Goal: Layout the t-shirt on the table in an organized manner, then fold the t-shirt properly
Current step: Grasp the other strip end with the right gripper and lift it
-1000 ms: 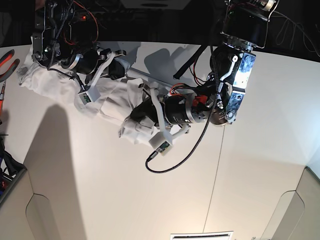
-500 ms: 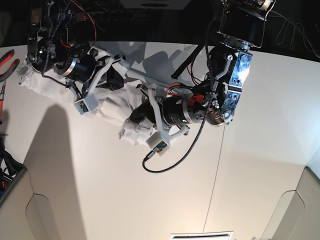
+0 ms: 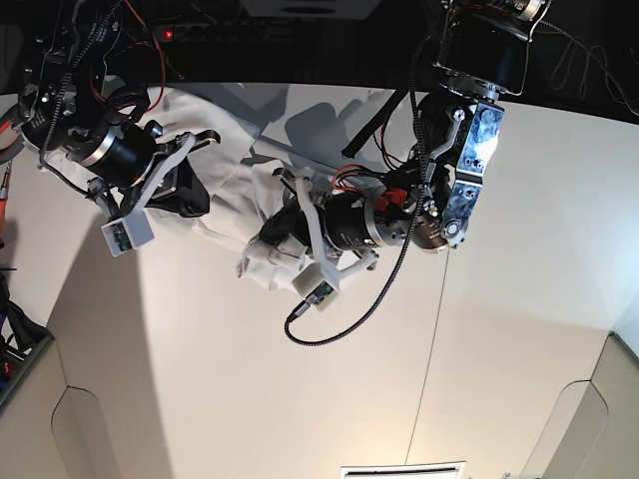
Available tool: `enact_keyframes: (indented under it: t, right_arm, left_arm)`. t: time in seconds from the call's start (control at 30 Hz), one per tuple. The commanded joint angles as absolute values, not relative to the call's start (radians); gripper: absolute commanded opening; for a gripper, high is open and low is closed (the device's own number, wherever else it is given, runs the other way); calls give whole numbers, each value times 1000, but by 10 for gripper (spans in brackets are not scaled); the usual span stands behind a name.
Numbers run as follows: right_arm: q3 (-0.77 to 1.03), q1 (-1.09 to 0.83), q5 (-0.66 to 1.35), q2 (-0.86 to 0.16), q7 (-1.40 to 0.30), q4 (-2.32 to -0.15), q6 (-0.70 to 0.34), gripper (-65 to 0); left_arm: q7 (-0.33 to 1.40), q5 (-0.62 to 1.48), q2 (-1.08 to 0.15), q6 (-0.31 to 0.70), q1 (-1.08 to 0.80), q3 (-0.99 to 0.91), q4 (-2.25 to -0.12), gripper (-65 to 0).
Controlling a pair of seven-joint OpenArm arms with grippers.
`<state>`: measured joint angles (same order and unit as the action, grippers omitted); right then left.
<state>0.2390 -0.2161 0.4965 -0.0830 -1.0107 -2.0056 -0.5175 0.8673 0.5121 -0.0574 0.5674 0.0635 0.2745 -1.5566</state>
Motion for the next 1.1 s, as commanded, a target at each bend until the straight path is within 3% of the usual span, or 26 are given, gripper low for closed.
enact_keyframes:
  t: [0.0,0.43,0.53,0.6,0.83,1.07]
  right_arm:
    - [255,-208,509,-86,-982,-2025,-523,-650]
    - [308,-208,509,-86,-957,-2025,-523,-650]
    - [308,-208,509,-86,-957,-2025,-523,-650]
    - [308,-208,517,-86,-957,-2025,-523,-650]
    - [308,-208,535,-86,-957,-2025,-523,-650]
    - [308,-208,547,-86,-957,-2025,-523,-650]
  left_arm:
    - [842,534,-50,589,80,275,-1575,-650]
    - [834,535,-49,589,80,276,-1575,-650]
    - [834,535,-50,592,80,276,-1575,-419]
    - [834,535,-50,592,80,276,-1575,-349]
    - [834,595,-50,594,80,276,-1575,-347]
    - [892,795,-50,698,82,276,-1584,-347]
